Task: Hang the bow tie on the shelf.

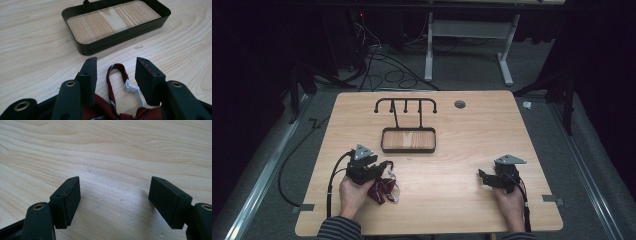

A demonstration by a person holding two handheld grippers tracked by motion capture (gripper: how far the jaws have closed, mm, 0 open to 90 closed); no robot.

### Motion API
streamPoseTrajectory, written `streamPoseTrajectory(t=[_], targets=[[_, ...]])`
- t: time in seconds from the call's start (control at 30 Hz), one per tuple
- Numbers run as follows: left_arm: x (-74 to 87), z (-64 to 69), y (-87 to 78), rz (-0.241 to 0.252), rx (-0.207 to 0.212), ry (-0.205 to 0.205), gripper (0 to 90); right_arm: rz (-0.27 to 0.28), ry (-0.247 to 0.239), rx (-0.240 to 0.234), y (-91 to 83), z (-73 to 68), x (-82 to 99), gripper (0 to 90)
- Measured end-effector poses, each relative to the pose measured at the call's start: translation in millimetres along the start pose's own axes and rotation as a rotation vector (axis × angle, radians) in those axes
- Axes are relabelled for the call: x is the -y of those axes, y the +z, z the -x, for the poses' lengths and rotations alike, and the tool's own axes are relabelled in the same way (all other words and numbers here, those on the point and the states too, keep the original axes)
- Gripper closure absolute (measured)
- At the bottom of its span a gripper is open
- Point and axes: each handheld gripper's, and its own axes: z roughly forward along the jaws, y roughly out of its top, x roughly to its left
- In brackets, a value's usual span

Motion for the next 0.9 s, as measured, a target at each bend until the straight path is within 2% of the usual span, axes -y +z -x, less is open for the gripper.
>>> streamPoseTrajectory(t=[0.3,0.9], targets=[[-6.6,1.1,17.7,-0.030,0.022,0.008,56.4,0.000,0.000,0.000,0.0,0.1,0.0,26.7],[-1.4,-6.9,45.8,-0.088,0.000,-0.009,67.4,-0.001,-0.001,-0.001,-0.1,0.1,0.1,26.7]])
